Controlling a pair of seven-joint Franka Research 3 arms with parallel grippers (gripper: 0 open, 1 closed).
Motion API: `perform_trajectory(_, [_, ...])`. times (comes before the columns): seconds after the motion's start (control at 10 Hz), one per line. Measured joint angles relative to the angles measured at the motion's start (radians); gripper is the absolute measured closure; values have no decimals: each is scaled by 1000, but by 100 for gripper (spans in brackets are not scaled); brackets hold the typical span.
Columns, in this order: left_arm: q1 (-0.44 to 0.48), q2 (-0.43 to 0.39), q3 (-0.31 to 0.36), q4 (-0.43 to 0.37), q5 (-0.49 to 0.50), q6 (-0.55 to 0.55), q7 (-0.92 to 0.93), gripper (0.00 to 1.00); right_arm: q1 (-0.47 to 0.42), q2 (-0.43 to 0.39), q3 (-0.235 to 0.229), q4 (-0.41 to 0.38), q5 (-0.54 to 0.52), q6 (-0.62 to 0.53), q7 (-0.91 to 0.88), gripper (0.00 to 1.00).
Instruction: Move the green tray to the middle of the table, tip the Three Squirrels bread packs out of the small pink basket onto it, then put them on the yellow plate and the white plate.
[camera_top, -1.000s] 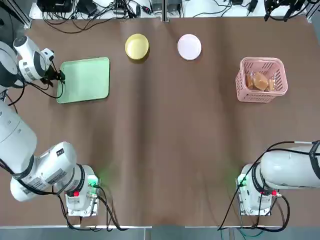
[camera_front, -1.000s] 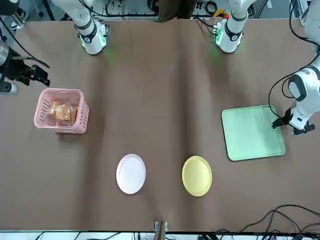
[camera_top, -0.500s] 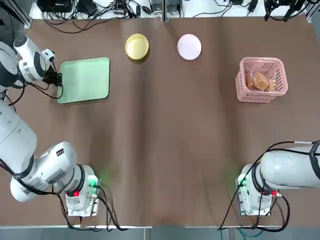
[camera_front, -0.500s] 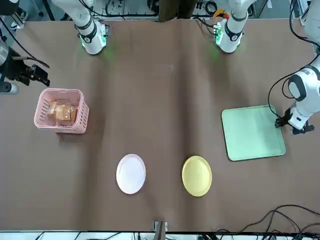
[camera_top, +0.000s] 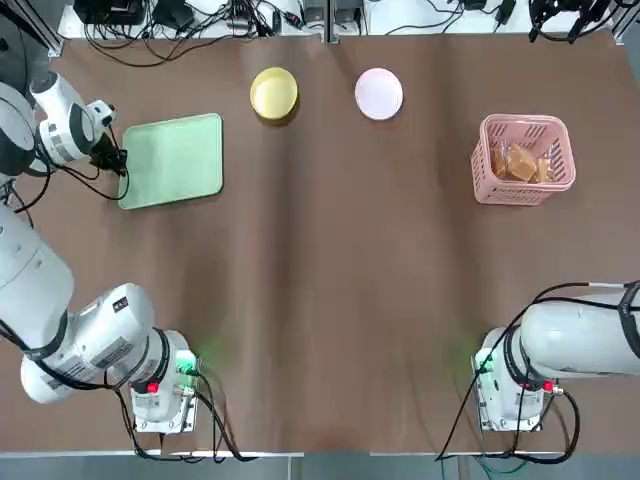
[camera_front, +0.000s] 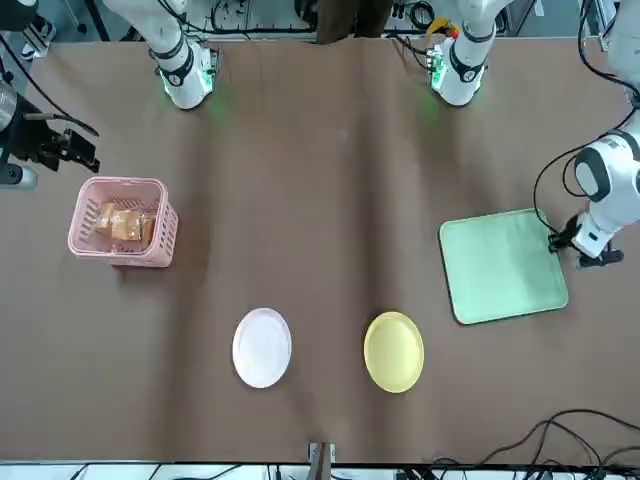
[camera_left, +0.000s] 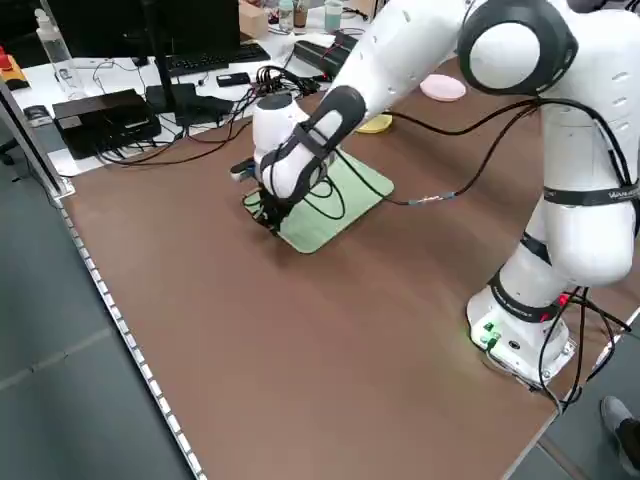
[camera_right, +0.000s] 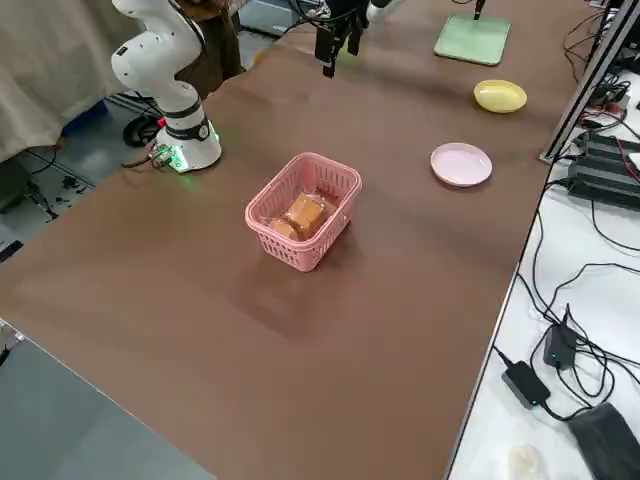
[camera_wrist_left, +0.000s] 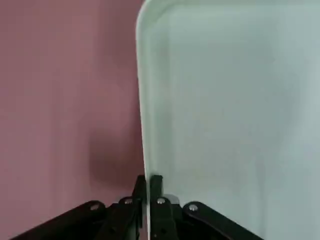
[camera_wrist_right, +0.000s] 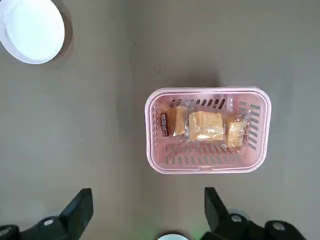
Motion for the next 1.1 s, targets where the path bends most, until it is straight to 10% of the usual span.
perform_trajectory(0.3, [19,-177,-30,-202,0,-56,107,93,0,0,-1,0,0,-1,0,1])
perform_trajectory(0.6, [23,-305,-223,-310,-16,-181,69,94,0,0,-1,0,0,-1,0,1])
perform_trajectory(1.1, [-86,-152,-733,-135,-63,-194,-628,94,-1,-1,-4,-1,0,-1,-3,1])
